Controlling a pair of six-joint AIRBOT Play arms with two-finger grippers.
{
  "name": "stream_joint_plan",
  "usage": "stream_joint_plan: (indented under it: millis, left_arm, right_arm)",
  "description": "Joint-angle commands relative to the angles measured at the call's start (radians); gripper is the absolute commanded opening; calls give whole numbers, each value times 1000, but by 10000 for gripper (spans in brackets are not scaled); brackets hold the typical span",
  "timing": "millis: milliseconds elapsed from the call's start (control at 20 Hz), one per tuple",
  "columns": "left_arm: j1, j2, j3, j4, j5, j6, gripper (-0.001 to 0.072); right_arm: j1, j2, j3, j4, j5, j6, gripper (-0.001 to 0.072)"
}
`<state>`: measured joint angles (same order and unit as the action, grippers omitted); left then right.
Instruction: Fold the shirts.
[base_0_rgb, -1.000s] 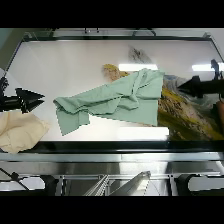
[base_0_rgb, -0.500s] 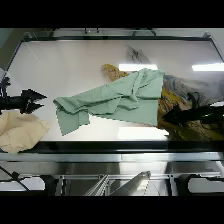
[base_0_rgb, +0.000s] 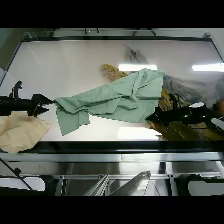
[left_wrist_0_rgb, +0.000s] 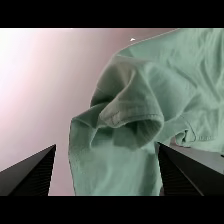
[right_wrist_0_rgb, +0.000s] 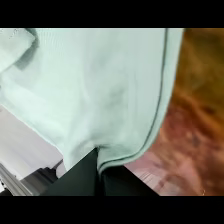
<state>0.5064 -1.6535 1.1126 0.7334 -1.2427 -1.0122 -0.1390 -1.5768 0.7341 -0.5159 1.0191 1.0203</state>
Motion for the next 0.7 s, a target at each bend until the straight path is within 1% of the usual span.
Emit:
stream_joint_plan:
  millis: [0,100,150,200,250,300,350,400,450,500,600,650]
  left_arm:
    - [-60,-74,37,8,10,2,680]
    - [-98,-118,98,10,-23,2,678]
    - [-115,-141,134,28,-43,1,595]
    - [-131,-163,172,77,-68,1,404]
    - [-145,-187,210,137,-86,-13,334]
    - [-154,-203,238,166,-94,-32,335]
    - [-162,-218,262,161,-100,-37,334]
    - [-171,-228,281,156,-100,-37,303]
    - [-180,-232,297,157,-110,-36,94]
    - [-187,-232,312,156,-136,-36,19]
    - [-195,-220,351,155,-238,-36,19]
    - [-194,-196,361,143,-285,-36,19]
  right_arm:
    - [10,-5,-2,21,-27,-4,19]
    - [10,-5,-2,21,-28,-4,19]
    - [10,-5,-2,23,-28,-4,20]
    - [10,-5,-2,24,-28,-3,20]
    - [10,-5,-2,23,-28,-4,19]
    - [10,-5,-2,24,-27,-3,20]
    - [10,-5,-2,24,-27,-3,20]
    - [10,-5,-2,24,-27,-3,19]
    - [10,-5,-2,24,-16,-3,19]
    - [10,-2,-2,25,8,-4,19]
    - [10,39,-2,24,87,-6,18]
    - [10,82,-1,24,125,-27,18]
